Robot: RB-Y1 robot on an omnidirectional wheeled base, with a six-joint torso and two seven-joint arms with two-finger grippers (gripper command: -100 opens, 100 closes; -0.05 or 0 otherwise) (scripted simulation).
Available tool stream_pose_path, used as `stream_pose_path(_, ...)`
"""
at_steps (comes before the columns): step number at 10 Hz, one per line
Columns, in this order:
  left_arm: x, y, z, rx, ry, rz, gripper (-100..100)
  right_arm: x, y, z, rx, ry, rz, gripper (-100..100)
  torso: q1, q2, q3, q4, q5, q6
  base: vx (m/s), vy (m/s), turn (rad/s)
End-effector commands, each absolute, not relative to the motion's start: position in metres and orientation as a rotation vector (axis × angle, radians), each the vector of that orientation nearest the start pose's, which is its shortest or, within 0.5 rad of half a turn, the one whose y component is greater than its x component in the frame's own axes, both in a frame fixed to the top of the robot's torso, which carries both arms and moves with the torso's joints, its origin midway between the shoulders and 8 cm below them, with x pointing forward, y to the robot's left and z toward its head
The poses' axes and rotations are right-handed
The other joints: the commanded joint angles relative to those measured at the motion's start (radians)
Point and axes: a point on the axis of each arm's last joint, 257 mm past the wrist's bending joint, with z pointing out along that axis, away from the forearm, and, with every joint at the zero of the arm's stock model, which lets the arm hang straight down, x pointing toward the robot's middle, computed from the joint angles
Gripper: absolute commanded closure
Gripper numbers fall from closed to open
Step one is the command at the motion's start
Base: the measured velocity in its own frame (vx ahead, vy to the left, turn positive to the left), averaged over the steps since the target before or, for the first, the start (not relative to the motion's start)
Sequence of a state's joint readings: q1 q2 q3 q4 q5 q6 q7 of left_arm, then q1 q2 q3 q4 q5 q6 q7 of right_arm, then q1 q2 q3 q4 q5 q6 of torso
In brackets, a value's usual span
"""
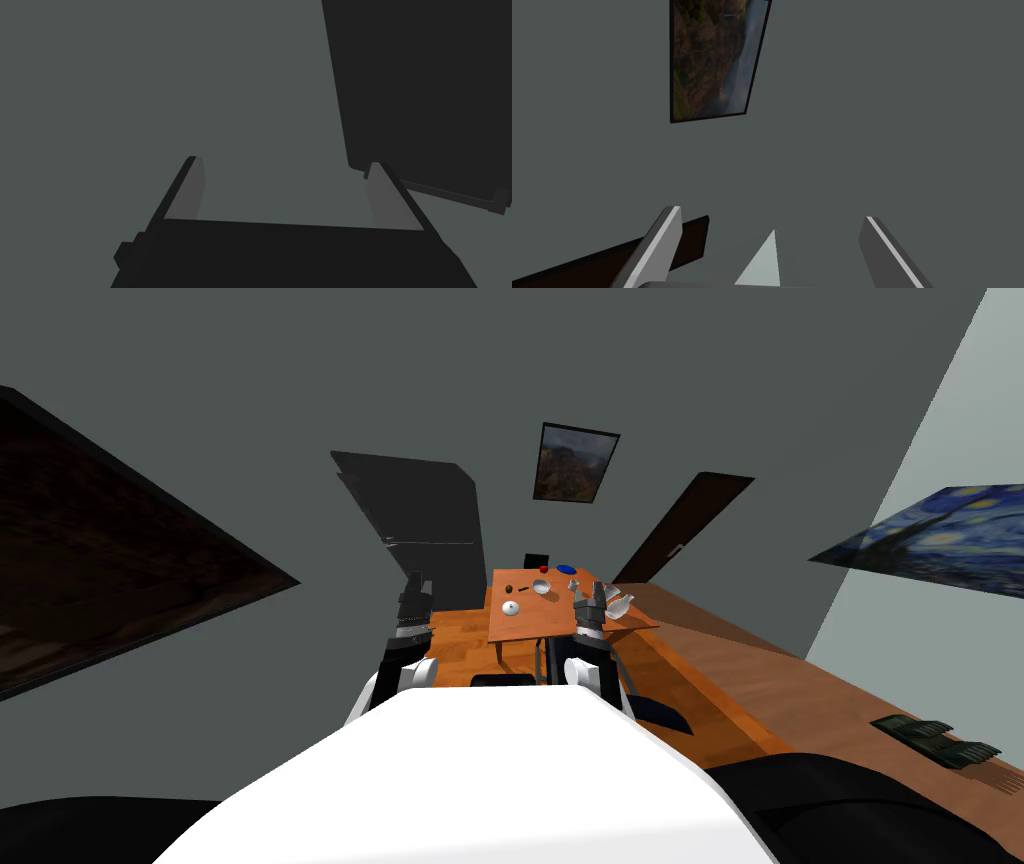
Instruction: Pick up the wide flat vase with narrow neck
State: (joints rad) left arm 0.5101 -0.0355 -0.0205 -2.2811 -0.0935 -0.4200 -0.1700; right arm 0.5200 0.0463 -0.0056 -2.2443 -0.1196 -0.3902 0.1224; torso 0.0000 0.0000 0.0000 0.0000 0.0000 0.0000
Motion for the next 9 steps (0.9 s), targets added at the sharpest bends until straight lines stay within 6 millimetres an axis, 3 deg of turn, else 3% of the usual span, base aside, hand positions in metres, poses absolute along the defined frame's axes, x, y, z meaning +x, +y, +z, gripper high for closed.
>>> stream_pose_path(1, 0.358, 0.270, 0.006, -0.627, 0.741, -1.081, 0, 0.364, -0.300, -0.027, 0.826, 0.699, 1.201, -100, 0.000, 0.000, 0.000, 0.000, 0.000, 0.000, 0.000, 0.031, -0.030)
stream_pose_path(4, 0.358, 0.270, 0.006, -0.627, 0.741, -1.081, 0, 0.371, -0.287, -0.051, 0.768, 0.854, 1.140, -100, 0.007, 0.001, 0.001, 0.000, 0.001, 0.000, -0.018, 0.113, -0.046)
stream_pose_path(7, 0.358, 0.270, 0.006, -0.627, 0.741, -1.081, 0, 0.376, -0.272, -0.093, 0.699, 1.059, 1.041, -100, 0.013, 0.001, 0.001, 0.000, 0.003, 0.000, -0.010, 0.190, -0.079)
stream_pose_path(8, 0.358, 0.270, 0.006, -0.627, 0.741, -1.081, 0, 0.376, -0.271, -0.094, 0.689, 1.067, 1.035, -100, 0.014, 0.000, 0.000, 0.000, 0.003, 0.000, 0.007, 0.139, -0.032)
stream_pose_path(9, 0.358, 0.270, 0.006, -0.627, 0.741, -1.081, 0, 0.375, -0.266, -0.112, 0.656, 1.146, 0.991, -100, 0.010, -0.001, 0.000, 0.000, 0.002, 0.000, -0.014, 0.142, -0.041)
